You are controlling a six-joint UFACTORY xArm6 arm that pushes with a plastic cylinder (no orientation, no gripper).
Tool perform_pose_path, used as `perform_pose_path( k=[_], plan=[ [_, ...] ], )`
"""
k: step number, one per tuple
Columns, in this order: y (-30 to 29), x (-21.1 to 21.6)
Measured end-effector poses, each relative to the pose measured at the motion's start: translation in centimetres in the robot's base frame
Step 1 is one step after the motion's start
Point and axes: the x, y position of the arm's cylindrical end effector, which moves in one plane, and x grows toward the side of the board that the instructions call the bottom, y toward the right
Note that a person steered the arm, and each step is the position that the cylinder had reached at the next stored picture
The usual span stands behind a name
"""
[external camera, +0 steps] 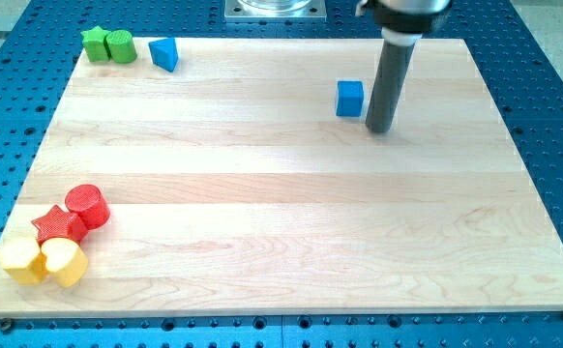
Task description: Move the cube to the top right of the board
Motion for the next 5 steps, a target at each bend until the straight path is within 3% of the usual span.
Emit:
perform_pose_path(
  k=[1, 2, 3, 4, 5],
  plan=[
    [-4.3, -5.3],
    [-0.9, -9.8],
    [-4.2, -10.8],
    [-7.3, -14.5],
    [2.0, -14.5]
  ],
)
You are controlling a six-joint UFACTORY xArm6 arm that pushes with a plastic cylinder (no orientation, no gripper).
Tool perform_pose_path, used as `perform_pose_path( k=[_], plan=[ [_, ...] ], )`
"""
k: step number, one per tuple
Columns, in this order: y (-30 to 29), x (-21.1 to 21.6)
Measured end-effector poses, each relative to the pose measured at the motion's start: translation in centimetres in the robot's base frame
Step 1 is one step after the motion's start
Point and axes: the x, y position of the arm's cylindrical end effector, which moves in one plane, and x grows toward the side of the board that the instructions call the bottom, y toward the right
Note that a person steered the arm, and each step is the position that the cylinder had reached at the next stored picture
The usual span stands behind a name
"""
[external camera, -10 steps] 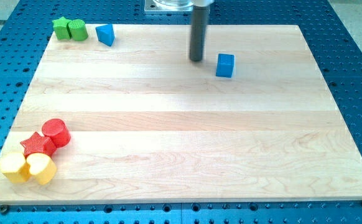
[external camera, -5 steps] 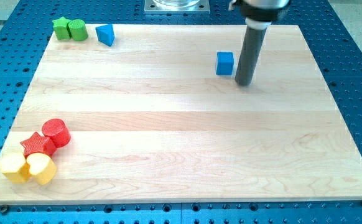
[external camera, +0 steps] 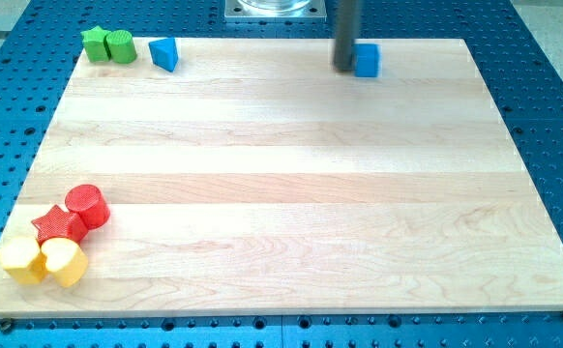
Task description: Move the cube to the top right of the board
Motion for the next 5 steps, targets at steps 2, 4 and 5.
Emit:
perform_pose_path(
  k=[2, 4, 5],
  plan=[
    [0.0, 3.6],
    [4.9, 4.7],
    [7.4, 5.3]
  ],
)
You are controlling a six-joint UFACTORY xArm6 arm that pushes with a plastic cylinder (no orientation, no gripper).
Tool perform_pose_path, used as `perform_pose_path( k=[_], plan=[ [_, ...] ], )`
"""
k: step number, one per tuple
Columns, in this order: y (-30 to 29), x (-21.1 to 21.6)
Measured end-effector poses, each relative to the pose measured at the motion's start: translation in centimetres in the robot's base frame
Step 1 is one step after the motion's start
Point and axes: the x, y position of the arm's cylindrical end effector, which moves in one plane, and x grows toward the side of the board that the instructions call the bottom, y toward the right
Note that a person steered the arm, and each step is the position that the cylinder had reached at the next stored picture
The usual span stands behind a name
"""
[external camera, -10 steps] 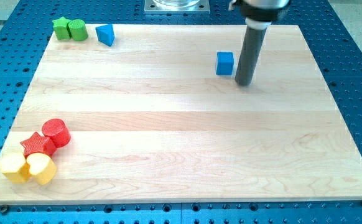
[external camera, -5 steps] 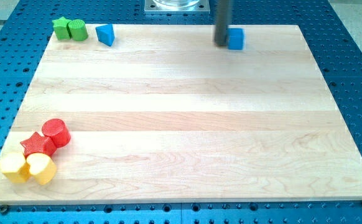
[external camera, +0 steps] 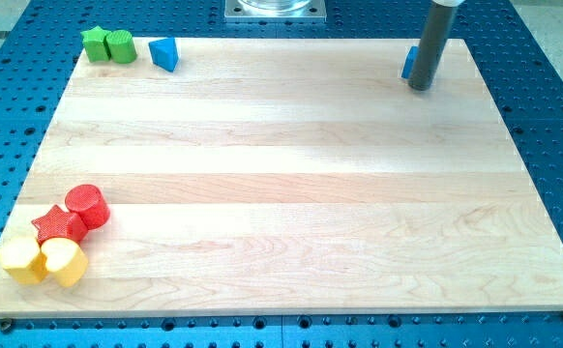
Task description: Move the cube to the top right of the board
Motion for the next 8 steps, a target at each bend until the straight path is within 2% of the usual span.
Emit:
perform_pose_path(
  k=[1, 2, 3, 4, 5, 7, 8],
  plan=[
    [1.7, -0.6],
    [1.2, -3.9],
    [-0.7, -0.9],
    [-5.3, -1.4],
    [-8.3, -5.0],
    [-7.2, -9.0],
    [-6.6, -7.7]
  ],
)
